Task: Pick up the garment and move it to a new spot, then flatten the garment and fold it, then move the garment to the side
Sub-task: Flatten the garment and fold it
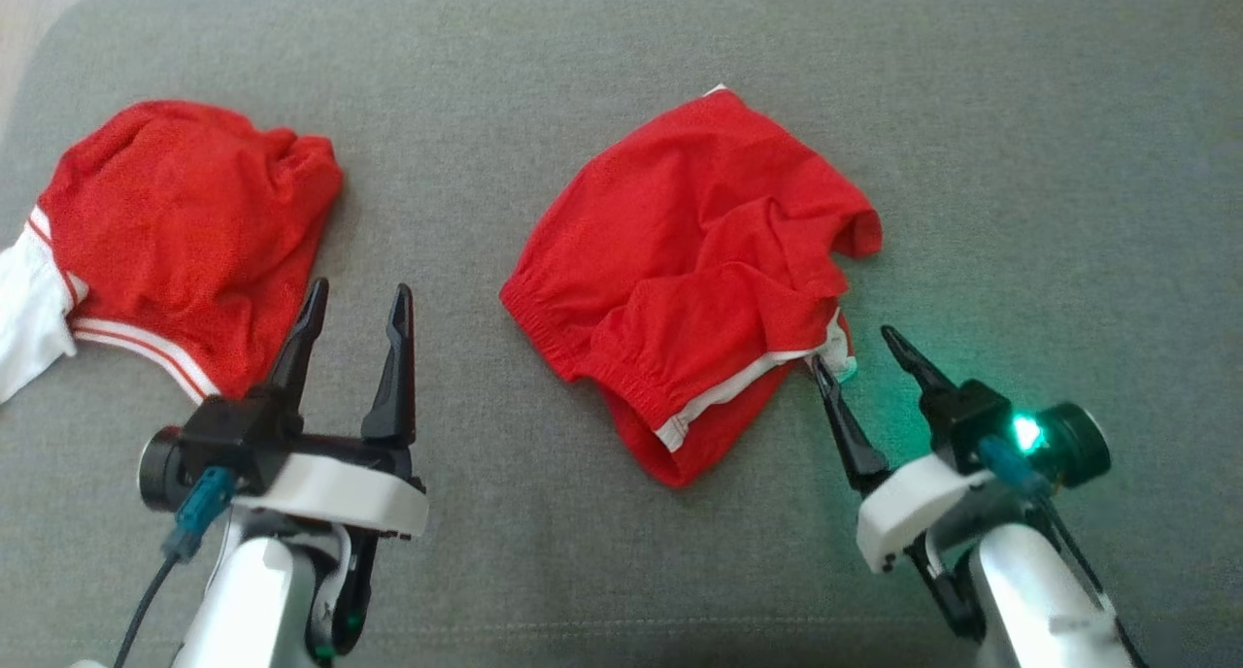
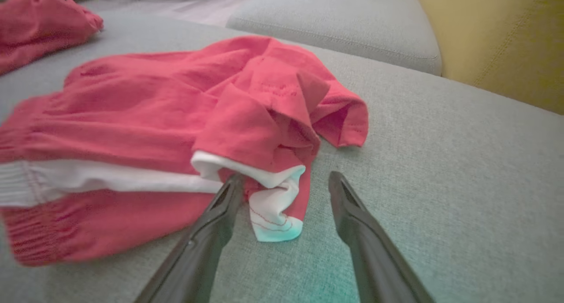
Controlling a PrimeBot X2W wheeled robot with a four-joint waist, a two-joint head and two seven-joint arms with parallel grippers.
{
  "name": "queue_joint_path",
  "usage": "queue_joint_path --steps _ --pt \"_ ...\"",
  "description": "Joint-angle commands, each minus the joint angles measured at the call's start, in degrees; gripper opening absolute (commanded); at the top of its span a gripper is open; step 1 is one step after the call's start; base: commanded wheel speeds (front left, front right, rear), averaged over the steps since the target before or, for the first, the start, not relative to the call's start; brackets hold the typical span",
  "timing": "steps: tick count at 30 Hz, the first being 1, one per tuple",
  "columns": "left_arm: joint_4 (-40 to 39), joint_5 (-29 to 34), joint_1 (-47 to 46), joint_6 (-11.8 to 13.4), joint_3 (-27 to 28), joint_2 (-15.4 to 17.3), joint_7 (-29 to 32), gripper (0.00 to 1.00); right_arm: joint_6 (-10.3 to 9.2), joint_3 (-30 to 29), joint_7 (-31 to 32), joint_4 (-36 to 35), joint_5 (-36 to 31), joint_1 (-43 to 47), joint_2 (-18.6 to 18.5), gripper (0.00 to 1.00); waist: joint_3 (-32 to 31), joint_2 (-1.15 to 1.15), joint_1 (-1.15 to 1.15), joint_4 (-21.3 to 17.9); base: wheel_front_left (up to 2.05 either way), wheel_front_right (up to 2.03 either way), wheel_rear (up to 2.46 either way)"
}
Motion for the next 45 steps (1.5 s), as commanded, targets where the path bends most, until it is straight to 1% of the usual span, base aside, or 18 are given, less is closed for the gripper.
queue_joint_path --steps 1,6,7,11,15,22,27,38,43,45 --pt "-1.38 0.41 -0.8 -0.27 2.66 0.52 -0.45 1.0 -0.04 0.83 -0.4 -3.6 1.64 1.16 0.85 1.0 -0.78 0.0 0.0 -0.49 0.0 0.0 0.0" --pt "-0.89 0.5 0.89 0.24 3.25 0.81 -0.45 1.0 -0.04 -0.68 0.07 -10.58 4.94 6.05 0.86 1.0 -2.38 0.0 0.0 -1.2 0.0 0.0 0.0" --pt "-0.89 0.5 0.89 0.24 3.25 0.81 -0.45 1.0 -0.04 -0.68 0.07 -10.58 4.94 6.05 0.86 1.0 -2.38 0.0 0.0 -1.2 0.0 0.0 0.0" --pt "-0.86 0.14 2.5 0.82 3.8 1.02 -0.45 1.0 -0.04 -3.74 -1.36 -15.94 7.67 8.26 0.86 1.0 -3.71 0.0 0.0 -1.74 0.0 0.0 0.0" --pt "-1.43 -0.27 4.16 1.38 4.01 1.16 -0.03 1.0 -0.04 -7.0 -2.48 -18.74 8.85 8.6 0.87 1.0 -5.18 0.0 0.0 -2.08 0.0 0.0 0.0" --pt "-3.36 -0.31 7.65 2.32 3.33 1.31 1.51 1.0 -0.04 -10.08 -2.16 -20.57 8.55 9.48 0.87 1.0 -7.55 0.0 0.0 -2.31 0.0 0.0 0.0" --pt "-4.43 -0.36 9.01 2.61 2.77 1.45 2.4 1.0 -0.04 -10.16 -1.49 -21.6 8.37 10.5 0.87 1.0 -7.93 0.0 0.0 -2.22 0.0 0.0 0.0" --pt "-5.22 -0.28 8.55 3.0 2.11 1.84 2.91 1.0 -0.04 -9.95 -1.02 -22.08 8.39 10.94 0.87 1.0 -7.84 0.0 0.0 -1.56 0.0 0.0 0.0" --pt "-5.39 -0.38 7.51 2.76 1.38 1.48 2.67 1.0 -0.04 -9.92 -1.03 -21.92 8.34 11.02 0.87 1.0 -7.8 0.0 0.0 -1.18 0.0 0.0 0.0" --pt "-5.29 -0.53 6.8 2.08 0.54 1.27 2.95 1.0 -0.04 -9.85 -1.04 -21.98 8.2 10.9 0.87 1.0 -7.64 0.0 0.0 -1.04 0.0 0.0 0.0"
